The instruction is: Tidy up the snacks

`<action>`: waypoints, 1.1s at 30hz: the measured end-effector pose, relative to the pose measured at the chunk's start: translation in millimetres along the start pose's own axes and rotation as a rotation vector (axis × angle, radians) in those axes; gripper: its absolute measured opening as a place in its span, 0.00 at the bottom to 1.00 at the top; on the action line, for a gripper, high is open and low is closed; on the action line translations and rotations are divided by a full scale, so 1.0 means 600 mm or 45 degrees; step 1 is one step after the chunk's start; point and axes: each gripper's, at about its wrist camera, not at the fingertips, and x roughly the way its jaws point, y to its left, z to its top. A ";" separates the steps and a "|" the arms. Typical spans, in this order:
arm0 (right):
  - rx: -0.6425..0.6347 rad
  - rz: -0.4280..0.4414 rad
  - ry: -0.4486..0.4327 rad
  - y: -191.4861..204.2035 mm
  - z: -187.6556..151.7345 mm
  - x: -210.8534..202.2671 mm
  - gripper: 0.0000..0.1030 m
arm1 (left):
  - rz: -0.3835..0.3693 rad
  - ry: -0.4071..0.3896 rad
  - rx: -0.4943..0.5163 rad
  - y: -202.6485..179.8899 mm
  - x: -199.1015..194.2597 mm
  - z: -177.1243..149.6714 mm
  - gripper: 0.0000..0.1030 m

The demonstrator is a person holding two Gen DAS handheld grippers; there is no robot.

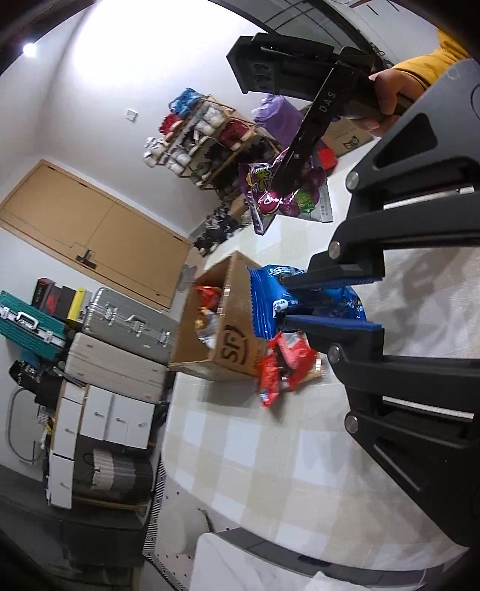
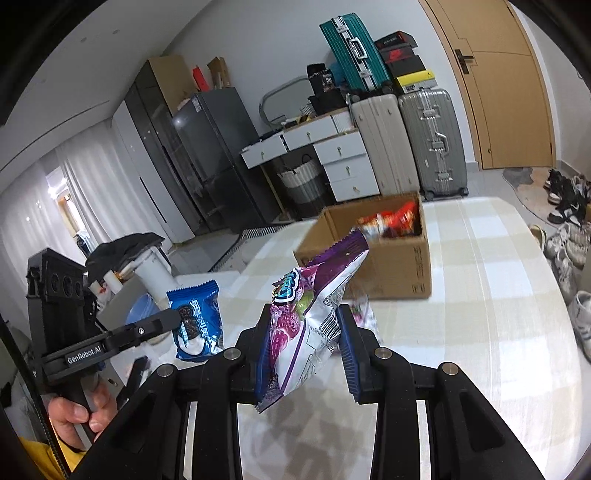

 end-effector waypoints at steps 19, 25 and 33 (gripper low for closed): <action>-0.070 0.014 -0.111 -0.024 0.251 0.039 0.31 | 0.018 -0.145 0.050 -0.031 0.023 0.244 0.00; -0.064 0.015 -0.075 -0.046 0.297 0.102 0.31 | 0.020 -0.067 0.097 -0.053 0.132 0.304 0.00; -0.003 0.034 0.037 -0.094 0.249 0.195 0.31 | 0.039 0.057 0.040 -0.001 0.175 0.260 0.00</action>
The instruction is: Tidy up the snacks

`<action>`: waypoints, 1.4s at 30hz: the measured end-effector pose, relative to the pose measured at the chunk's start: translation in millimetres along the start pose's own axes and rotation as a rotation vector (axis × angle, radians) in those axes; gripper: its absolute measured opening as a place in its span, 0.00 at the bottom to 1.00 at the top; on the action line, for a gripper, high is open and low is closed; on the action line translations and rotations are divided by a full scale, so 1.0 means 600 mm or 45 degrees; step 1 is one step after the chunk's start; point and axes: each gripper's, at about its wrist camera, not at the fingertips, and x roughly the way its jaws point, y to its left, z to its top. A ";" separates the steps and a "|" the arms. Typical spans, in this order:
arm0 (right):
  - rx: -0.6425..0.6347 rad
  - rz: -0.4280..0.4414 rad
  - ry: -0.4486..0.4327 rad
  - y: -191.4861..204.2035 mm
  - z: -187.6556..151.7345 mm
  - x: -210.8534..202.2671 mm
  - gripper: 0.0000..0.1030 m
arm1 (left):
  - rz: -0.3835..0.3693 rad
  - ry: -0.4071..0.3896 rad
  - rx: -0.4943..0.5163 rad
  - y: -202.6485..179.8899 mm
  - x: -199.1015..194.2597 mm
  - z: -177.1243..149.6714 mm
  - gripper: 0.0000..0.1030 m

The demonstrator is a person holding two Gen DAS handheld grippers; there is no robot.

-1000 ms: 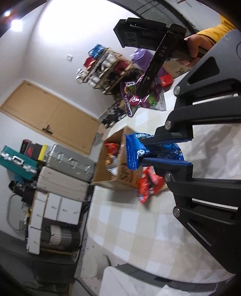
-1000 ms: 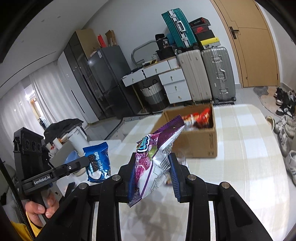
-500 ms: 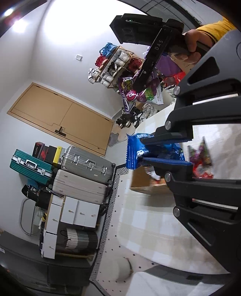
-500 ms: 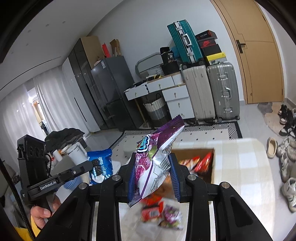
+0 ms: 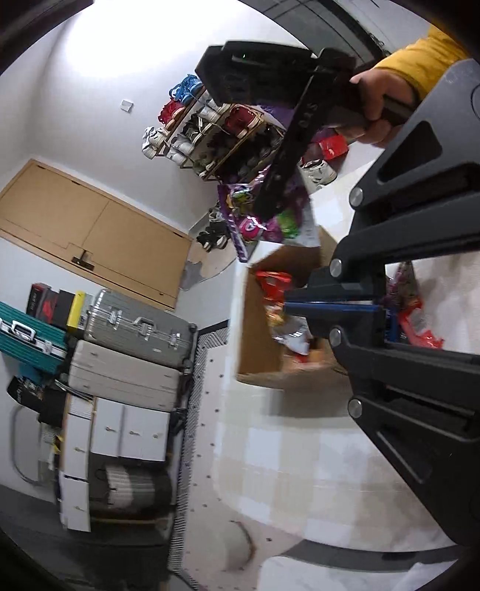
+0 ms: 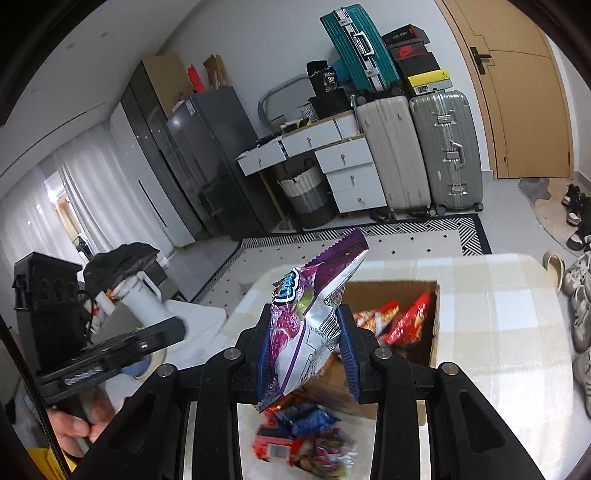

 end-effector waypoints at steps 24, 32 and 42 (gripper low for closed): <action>0.213 0.116 -0.028 -0.043 -0.228 -0.089 0.31 | 0.027 0.393 -0.074 0.049 0.148 -0.273 0.00; 0.236 0.137 -0.024 -0.046 -0.239 -0.089 0.31 | 0.110 0.403 -0.079 0.036 0.144 -0.272 0.41; 0.241 0.145 -0.023 -0.046 -0.245 -0.097 0.31 | 0.293 0.332 -0.063 0.039 0.126 -0.257 0.77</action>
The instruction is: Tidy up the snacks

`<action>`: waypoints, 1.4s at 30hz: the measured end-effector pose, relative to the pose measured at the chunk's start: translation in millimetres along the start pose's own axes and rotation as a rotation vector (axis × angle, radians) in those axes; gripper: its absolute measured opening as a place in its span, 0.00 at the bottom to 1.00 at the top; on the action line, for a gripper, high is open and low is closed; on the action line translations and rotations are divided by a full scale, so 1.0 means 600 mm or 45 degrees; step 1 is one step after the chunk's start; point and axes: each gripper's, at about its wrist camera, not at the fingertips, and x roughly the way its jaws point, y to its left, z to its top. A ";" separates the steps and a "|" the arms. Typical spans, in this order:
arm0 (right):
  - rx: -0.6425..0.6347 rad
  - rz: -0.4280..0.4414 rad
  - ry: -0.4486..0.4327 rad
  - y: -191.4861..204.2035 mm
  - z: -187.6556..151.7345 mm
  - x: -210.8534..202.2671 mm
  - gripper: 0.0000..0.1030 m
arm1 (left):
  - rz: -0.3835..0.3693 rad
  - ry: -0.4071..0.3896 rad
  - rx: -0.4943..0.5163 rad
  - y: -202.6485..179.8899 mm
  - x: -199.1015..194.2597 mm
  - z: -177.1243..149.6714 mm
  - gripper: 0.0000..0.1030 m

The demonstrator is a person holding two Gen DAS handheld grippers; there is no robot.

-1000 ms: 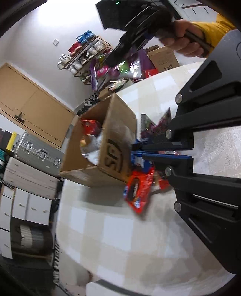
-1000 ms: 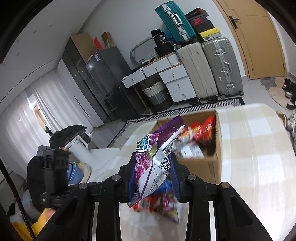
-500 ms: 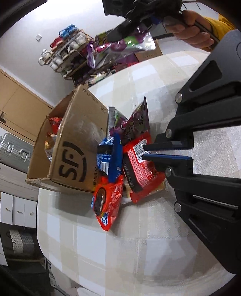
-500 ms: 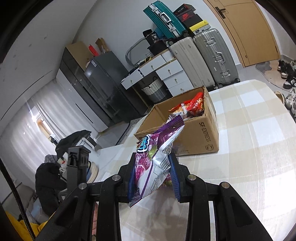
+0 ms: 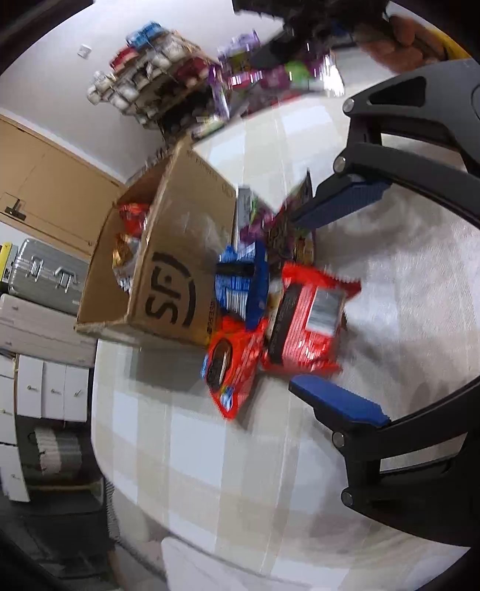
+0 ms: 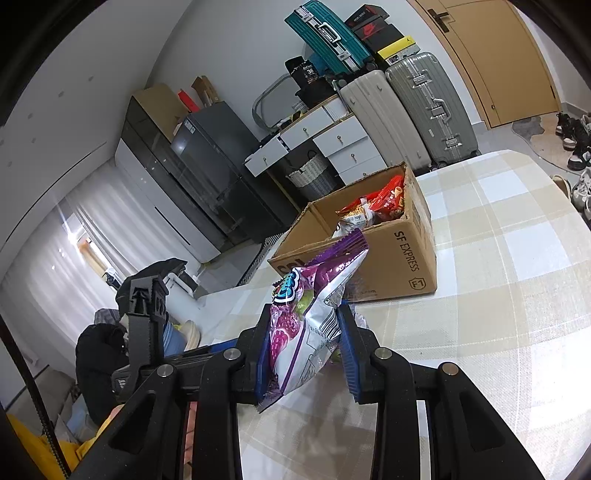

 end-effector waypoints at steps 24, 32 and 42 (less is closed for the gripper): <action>0.001 -0.002 -0.002 0.002 -0.001 -0.012 0.31 | 0.012 0.023 0.000 0.031 0.035 -0.013 0.46; -0.094 0.012 -0.033 0.045 0.037 -0.026 0.31 | -0.073 -0.122 0.041 0.013 -0.086 0.018 0.46; -0.266 -0.045 -0.088 0.111 0.168 -0.018 0.31 | -0.131 -0.297 0.177 -0.048 -0.188 0.158 0.46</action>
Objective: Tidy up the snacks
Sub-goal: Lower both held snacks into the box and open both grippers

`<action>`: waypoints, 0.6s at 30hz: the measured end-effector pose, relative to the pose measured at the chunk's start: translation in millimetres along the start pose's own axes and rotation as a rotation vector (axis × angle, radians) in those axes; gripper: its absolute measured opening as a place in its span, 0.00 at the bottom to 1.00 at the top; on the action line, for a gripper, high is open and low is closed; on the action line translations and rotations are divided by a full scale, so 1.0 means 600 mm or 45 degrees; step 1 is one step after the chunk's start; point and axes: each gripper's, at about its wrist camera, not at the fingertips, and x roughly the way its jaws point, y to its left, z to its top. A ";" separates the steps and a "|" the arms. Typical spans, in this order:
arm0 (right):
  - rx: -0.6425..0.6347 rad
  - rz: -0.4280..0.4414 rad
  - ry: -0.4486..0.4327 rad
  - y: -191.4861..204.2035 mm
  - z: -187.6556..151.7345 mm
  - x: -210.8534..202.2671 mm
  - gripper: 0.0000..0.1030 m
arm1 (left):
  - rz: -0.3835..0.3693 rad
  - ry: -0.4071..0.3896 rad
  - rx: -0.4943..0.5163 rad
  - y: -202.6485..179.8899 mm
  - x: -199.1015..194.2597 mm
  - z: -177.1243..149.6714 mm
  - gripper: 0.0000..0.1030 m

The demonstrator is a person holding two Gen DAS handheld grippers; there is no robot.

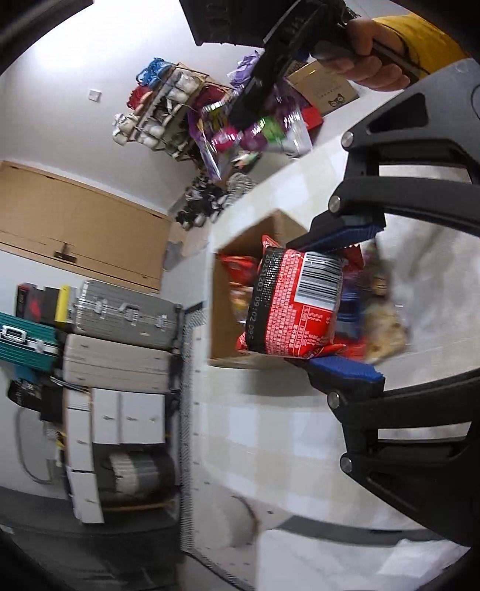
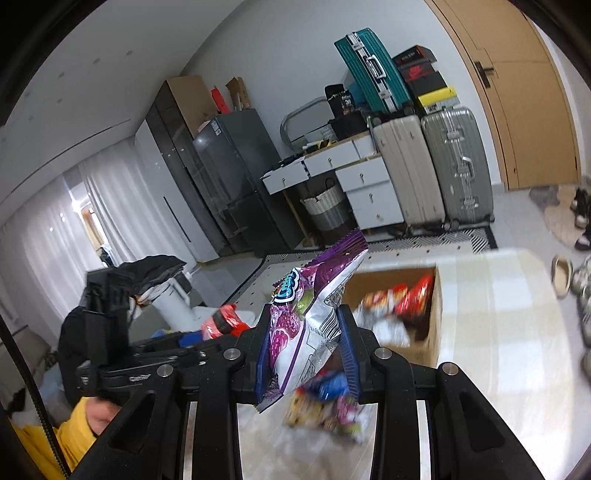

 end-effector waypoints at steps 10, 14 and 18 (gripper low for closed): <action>-0.119 -0.172 0.062 -0.011 0.101 0.104 0.31 | -0.035 0.065 -0.013 -0.004 0.104 0.156 0.46; -0.164 -0.257 0.150 -0.036 0.105 0.167 0.31 | -0.053 0.136 -0.050 0.004 0.189 0.181 0.46; -0.197 -0.309 0.248 -0.064 0.085 0.219 0.31 | -0.112 0.227 -0.061 0.010 0.262 0.179 0.46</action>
